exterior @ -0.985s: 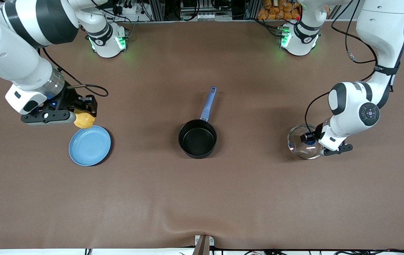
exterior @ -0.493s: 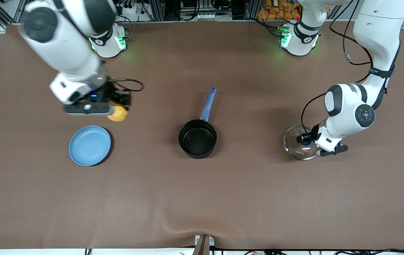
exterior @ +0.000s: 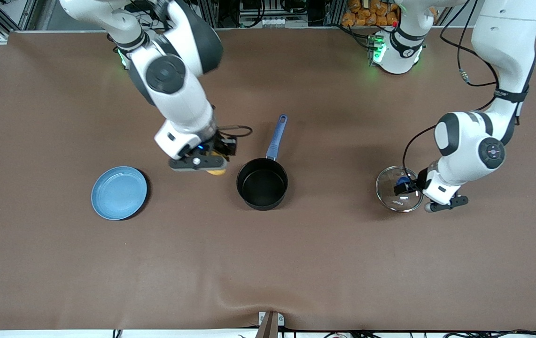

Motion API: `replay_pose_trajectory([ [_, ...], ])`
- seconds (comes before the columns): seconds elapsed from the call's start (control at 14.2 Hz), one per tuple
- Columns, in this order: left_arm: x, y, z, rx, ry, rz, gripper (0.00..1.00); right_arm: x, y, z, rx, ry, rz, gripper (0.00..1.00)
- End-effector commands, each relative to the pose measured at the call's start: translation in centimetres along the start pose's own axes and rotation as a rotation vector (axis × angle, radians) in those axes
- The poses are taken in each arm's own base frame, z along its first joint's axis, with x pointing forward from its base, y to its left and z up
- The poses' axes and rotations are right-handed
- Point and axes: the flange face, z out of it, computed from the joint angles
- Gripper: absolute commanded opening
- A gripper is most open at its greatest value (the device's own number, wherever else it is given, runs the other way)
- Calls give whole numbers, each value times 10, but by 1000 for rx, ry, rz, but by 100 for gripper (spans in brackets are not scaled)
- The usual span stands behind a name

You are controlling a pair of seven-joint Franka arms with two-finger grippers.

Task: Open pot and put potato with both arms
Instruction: 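Carry the potato over the saucepan with the right gripper, then lower the potato into the saucepan while the left gripper releases and withdraws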

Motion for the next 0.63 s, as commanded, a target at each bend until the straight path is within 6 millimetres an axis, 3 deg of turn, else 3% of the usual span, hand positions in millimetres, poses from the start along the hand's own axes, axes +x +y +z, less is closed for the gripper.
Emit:
replay_pose_trajectory([
  [0.0,10,7,-54,-26,4,0,100,-1,-42,55,-1,32,-26,0],
  [0.21,16,9,-82,-26,15,8,100,-10,-64,110,-45,58,-67,0],
  [0.56,22,15,-112,-28,13,25,100,-23,-90,170,-76,89,-81,0],
])
